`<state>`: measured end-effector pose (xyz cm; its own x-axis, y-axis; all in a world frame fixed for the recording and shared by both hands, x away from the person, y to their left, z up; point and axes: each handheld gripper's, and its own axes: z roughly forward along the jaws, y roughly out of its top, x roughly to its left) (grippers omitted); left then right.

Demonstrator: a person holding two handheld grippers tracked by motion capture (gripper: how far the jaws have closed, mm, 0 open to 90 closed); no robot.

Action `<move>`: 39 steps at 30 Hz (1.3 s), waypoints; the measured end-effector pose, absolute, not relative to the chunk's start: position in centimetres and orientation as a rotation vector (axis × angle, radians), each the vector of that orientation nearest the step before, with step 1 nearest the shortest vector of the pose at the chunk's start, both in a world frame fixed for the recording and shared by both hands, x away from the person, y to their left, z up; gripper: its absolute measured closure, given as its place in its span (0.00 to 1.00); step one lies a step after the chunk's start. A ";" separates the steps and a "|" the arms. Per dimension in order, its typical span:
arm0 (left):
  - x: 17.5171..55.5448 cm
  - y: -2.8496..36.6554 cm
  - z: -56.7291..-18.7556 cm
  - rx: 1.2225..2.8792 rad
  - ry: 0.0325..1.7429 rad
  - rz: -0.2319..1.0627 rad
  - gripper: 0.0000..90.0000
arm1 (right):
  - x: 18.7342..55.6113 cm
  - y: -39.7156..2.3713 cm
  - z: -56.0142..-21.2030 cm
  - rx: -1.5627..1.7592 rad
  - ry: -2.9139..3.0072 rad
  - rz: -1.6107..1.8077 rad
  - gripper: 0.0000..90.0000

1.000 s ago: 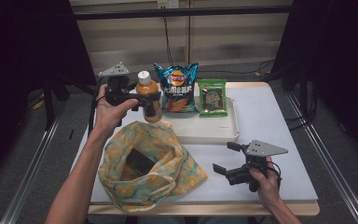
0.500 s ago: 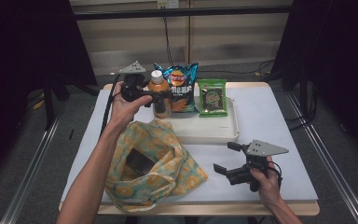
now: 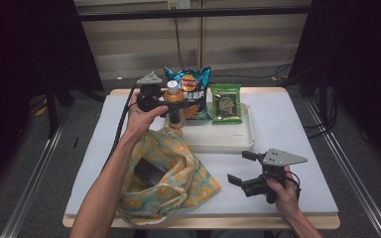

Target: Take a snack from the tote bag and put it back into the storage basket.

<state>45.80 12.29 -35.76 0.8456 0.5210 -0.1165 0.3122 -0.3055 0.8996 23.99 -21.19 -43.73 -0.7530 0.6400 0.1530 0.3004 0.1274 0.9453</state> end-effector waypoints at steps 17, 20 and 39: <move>45.8 12.0 -39.6 1.985 0.642 0.183 0.34 | 24.1 -21.2 -43.8 0.922 2.122 1.667 0.03; 45.7 11.8 -39.9 1.998 0.646 0.175 0.34 | 24.2 -21.2 -43.8 0.920 2.123 1.667 0.03; 44.6 11.9 -41.8 2.051 0.637 0.124 0.32 | 24.2 -21.0 -43.9 0.911 2.139 1.660 0.03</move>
<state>44.61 11.90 -41.76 0.8590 0.4855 -0.1626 0.3891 -0.4126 0.8236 24.18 -21.03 -43.89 -0.7604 0.6313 0.1526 0.3047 0.1393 0.9422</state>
